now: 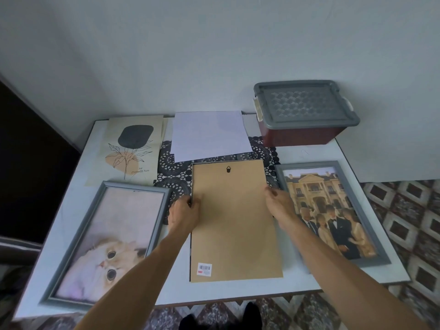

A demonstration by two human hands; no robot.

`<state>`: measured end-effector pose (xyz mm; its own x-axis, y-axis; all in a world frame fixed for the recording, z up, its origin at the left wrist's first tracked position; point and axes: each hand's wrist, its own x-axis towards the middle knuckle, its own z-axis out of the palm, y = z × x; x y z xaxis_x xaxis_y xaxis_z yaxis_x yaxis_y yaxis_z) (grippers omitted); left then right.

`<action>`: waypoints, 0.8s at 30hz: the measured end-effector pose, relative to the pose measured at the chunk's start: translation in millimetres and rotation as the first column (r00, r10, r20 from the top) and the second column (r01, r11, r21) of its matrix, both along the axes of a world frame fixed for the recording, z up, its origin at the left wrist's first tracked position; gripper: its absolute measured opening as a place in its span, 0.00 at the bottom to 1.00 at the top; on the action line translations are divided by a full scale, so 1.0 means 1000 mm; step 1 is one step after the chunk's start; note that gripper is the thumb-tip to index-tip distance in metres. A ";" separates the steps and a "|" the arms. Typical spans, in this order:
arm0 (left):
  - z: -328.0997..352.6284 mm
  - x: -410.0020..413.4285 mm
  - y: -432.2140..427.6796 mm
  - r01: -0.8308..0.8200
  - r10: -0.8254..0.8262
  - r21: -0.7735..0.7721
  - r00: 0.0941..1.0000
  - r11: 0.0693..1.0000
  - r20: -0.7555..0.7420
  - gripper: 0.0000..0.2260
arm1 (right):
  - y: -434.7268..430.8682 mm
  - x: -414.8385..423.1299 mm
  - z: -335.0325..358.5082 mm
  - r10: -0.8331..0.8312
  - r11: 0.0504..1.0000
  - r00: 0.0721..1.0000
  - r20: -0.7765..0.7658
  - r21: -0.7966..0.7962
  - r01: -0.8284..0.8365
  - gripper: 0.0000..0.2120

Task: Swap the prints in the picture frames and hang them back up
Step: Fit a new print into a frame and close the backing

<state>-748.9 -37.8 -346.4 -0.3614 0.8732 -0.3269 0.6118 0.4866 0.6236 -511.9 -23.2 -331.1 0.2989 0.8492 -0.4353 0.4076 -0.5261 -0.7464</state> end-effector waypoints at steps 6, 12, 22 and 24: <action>0.000 -0.004 0.000 -0.020 0.021 -0.005 0.996 1.000 0.086 0.19 | 0.005 0.008 0.008 -0.003 0.998 0.988 -0.154 -0.063 -0.007 0.24; 0.006 0.000 0.001 -0.031 0.030 0.020 0.998 0.999 0.059 0.21 | 0.011 0.012 0.019 0.105 0.984 0.979 -0.176 -0.124 -0.127 0.21; 0.002 -0.002 -0.002 0.070 -0.072 0.124 0.997 0.990 0.017 0.23 | 0.058 0.010 0.004 -0.122 0.992 0.955 -0.269 -0.072 0.106 0.16; 0.002 -0.002 -0.002 0.081 -0.084 0.143 0.996 0.986 0.011 0.22 | 0.059 0.007 0.011 -0.079 0.996 0.970 -0.231 -0.062 0.067 0.13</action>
<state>-750.4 -40.2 -344.4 -0.2816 0.9380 -0.2023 0.6350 0.3402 0.6935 -504.5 35.5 -320.0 0.2439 0.8028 -0.5442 0.1846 -0.5893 -0.7866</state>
